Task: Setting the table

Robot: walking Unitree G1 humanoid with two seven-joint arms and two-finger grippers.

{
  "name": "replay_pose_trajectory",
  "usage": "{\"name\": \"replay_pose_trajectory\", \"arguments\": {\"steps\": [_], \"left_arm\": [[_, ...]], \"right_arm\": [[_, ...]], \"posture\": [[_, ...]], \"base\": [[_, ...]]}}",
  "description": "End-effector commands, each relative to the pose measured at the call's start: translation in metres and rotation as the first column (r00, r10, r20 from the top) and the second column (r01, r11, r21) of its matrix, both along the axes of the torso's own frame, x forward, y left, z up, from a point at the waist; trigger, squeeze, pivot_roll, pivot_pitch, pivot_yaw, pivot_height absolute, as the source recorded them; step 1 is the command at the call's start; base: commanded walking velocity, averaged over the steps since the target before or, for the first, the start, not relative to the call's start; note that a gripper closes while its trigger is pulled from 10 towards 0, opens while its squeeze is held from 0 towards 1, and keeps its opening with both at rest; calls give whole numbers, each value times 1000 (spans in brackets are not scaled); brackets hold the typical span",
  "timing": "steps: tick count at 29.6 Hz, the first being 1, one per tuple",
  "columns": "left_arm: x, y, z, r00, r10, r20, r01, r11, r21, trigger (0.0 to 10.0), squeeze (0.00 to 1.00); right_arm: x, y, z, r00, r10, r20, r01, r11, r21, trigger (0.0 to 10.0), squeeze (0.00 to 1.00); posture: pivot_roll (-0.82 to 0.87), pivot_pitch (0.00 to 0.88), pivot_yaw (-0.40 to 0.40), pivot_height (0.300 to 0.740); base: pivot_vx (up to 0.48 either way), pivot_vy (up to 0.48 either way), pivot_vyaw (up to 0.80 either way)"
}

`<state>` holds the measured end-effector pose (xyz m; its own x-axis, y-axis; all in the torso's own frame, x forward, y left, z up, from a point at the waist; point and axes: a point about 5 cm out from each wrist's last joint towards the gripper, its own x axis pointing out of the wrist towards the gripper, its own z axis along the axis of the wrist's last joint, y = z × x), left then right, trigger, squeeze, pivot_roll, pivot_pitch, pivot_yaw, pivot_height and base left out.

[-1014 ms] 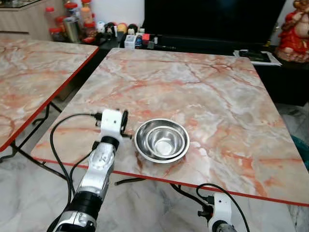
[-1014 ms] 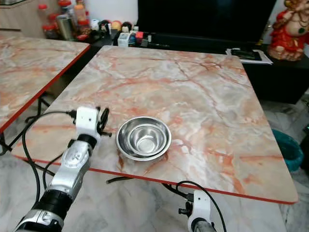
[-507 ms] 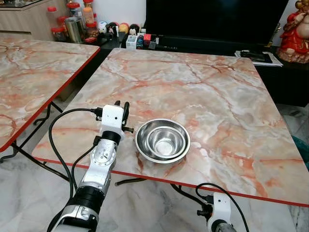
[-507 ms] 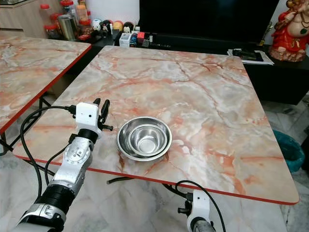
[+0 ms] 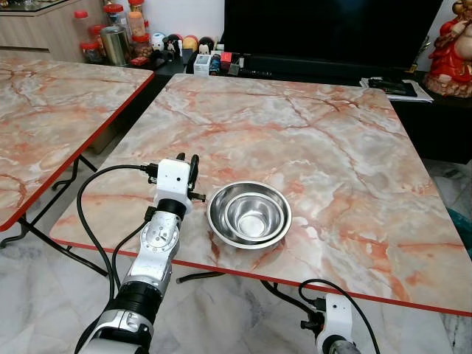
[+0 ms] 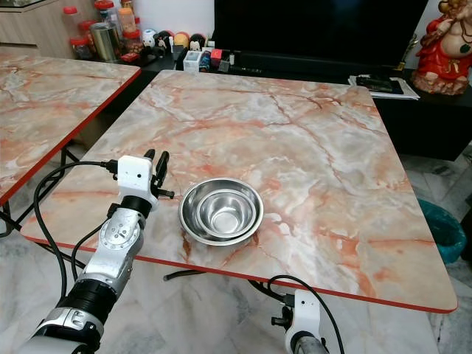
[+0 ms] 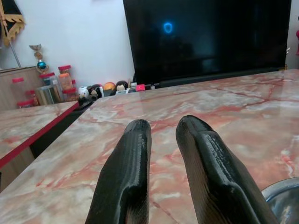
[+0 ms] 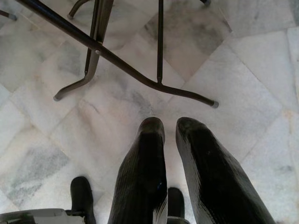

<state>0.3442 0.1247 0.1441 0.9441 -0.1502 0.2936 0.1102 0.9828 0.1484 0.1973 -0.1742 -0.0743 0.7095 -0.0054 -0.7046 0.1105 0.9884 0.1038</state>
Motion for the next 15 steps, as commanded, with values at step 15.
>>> {"name": "replay_pose_trajectory", "arguments": {"steps": [15], "left_arm": [[5, -4, 4, 1000, 20, -4, -20, 999, 27, 10000, 0]], "right_arm": [[1, -1, 1, 1000, -19, 18, 19, 1000, 12, 10000, 0]], "posture": [[25, 0, -32, 740]], "base": [[0, 0, 0]]}}
